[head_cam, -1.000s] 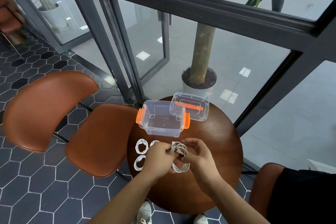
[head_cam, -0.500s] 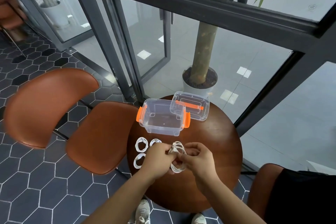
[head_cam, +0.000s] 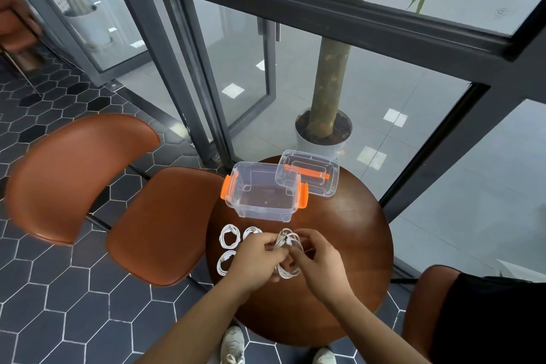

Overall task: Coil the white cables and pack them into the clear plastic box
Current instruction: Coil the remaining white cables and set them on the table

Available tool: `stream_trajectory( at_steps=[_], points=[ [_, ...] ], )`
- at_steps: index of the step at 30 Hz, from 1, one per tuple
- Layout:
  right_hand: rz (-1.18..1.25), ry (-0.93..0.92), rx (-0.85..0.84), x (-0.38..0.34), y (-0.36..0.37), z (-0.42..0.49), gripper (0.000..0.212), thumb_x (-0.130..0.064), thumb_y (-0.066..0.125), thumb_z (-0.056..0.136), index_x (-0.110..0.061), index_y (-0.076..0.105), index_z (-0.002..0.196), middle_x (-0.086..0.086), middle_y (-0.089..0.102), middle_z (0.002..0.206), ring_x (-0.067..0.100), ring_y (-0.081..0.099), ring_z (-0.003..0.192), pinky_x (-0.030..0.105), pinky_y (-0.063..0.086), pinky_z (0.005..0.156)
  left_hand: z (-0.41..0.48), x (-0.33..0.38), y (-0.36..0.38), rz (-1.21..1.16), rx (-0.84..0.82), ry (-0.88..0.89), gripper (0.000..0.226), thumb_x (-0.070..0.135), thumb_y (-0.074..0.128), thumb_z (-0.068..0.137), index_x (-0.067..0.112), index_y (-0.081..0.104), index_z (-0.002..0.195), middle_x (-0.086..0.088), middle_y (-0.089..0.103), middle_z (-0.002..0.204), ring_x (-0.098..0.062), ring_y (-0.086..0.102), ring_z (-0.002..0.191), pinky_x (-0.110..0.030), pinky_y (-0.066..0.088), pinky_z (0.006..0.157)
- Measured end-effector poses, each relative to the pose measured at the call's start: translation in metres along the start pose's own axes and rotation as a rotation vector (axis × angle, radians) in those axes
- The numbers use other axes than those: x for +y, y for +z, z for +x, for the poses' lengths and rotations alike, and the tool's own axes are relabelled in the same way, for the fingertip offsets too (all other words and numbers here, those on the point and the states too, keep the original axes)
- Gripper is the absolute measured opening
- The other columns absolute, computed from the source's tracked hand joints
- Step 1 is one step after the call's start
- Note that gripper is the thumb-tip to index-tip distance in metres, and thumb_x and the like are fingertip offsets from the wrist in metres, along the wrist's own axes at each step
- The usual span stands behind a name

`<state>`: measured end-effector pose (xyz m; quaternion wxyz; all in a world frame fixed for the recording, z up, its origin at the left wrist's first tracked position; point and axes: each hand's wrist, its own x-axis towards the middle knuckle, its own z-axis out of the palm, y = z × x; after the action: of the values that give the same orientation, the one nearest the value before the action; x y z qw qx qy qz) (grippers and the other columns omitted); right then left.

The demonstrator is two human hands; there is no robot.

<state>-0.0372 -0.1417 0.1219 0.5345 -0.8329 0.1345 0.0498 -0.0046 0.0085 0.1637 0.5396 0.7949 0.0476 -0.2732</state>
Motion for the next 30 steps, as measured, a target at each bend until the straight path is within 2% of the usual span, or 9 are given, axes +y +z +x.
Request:
stream_trajectory(
  at_steps=[3, 7, 9, 15, 19, 21, 24, 28, 30],
  points=[
    [0.045, 0.030, -0.043, 0.001, -0.001, 0.002, 0.028, -0.017, 0.072, 0.088, -0.033, 0.065, 0.110, -0.014, 0.074, 0.093, -0.003, 0.068, 0.087, 0.017, 0.056, 0.076, -0.001, -0.004, 0.002, -0.032, 0.008, -0.007, 0.017, 0.014, 0.062, 0.093, 0.024, 0.076, 0.095, 0.002, 0.078, 0.083, -0.015, 0.075, 0.078, -0.032, 0.061, 0.060],
    [0.263, 0.142, -0.112, 0.006, -0.003, 0.005, 0.027, -0.007, 0.073, 0.088, -0.016, 0.074, 0.113, 0.002, 0.079, 0.096, 0.017, 0.076, 0.090, 0.045, 0.063, 0.083, 0.001, -0.006, 0.001, -0.054, 0.004, -0.021, 0.020, 0.008, 0.060, 0.093, 0.022, 0.075, 0.095, 0.000, 0.078, 0.081, -0.012, 0.074, 0.074, -0.030, 0.060, 0.058],
    [0.350, 0.195, -0.152, 0.007, -0.005, 0.006, 0.023, 0.000, 0.069, 0.090, -0.010, 0.076, 0.110, 0.011, 0.079, 0.093, 0.026, 0.078, 0.088, 0.050, 0.063, 0.081, 0.003, -0.007, 0.000, -0.062, 0.009, -0.036, 0.025, 0.004, 0.058, 0.093, 0.022, 0.075, 0.094, 0.000, 0.077, 0.080, -0.011, 0.073, 0.071, -0.027, 0.057, 0.055],
    [0.333, 0.244, -0.134, 0.010, -0.009, 0.012, 0.020, -0.001, 0.070, 0.090, -0.004, 0.072, 0.110, 0.018, 0.077, 0.091, 0.030, 0.078, 0.081, 0.052, 0.063, 0.076, 0.007, -0.014, 0.004, -0.048, 0.068, -0.023, 0.034, 0.004, 0.063, 0.089, 0.037, 0.070, 0.087, 0.002, 0.076, 0.081, -0.014, 0.073, 0.077, -0.033, 0.061, 0.062],
    [0.401, 0.253, -0.178, 0.011, -0.010, 0.014, 0.043, 0.002, 0.069, 0.091, -0.019, 0.062, 0.128, 0.021, 0.075, 0.099, 0.031, 0.077, 0.085, 0.047, 0.064, 0.075, 0.009, -0.019, 0.005, -0.019, 0.057, -0.013, 0.043, 0.001, 0.067, 0.087, 0.033, 0.067, 0.116, -0.007, 0.071, 0.092, -0.021, 0.073, 0.080, -0.032, 0.062, 0.060],
    [0.413, 0.250, -0.247, 0.011, -0.012, 0.013, 0.038, 0.001, 0.066, 0.093, -0.018, 0.065, 0.126, 0.019, 0.076, 0.103, 0.031, 0.077, 0.088, 0.048, 0.064, 0.078, 0.009, -0.020, 0.004, -0.031, 0.046, -0.022, 0.046, -0.001, 0.066, 0.086, 0.032, 0.066, 0.119, -0.008, 0.070, 0.092, -0.021, 0.073, 0.079, -0.031, 0.061, 0.057],
    [0.415, 0.252, -0.314, 0.009, -0.013, 0.012, 0.030, 0.001, 0.063, 0.095, -0.010, 0.069, 0.122, 0.017, 0.077, 0.103, 0.033, 0.077, 0.088, 0.049, 0.064, 0.078, 0.009, -0.021, 0.001, -0.043, 0.021, -0.016, 0.047, -0.005, 0.065, 0.084, 0.030, 0.071, 0.114, -0.009, 0.072, 0.086, -0.019, 0.073, 0.073, -0.033, 0.060, 0.056],
    [0.404, 0.285, -0.306, 0.006, -0.016, 0.012, 0.024, 0.002, 0.066, 0.092, -0.007, 0.068, 0.114, 0.021, 0.075, 0.099, 0.032, 0.077, 0.080, 0.046, 0.065, 0.069, 0.009, -0.023, 0.000, -0.037, 0.006, -0.008, 0.055, -0.007, 0.065, 0.082, 0.047, 0.071, 0.089, -0.005, 0.072, 0.077, -0.023, 0.073, 0.073, -0.037, 0.062, 0.057],
    [0.396, 0.301, -0.302, 0.005, -0.016, 0.012, 0.021, 0.002, 0.067, 0.092, -0.006, 0.066, 0.111, 0.024, 0.073, 0.101, 0.033, 0.077, 0.079, 0.042, 0.064, 0.064, 0.009, -0.024, -0.001, -0.033, -0.002, -0.016, 0.052, -0.005, 0.066, 0.082, 0.045, 0.072, 0.092, -0.005, 0.072, 0.078, -0.026, 0.074, 0.076, -0.037, 0.062, 0.058]
  ],
)
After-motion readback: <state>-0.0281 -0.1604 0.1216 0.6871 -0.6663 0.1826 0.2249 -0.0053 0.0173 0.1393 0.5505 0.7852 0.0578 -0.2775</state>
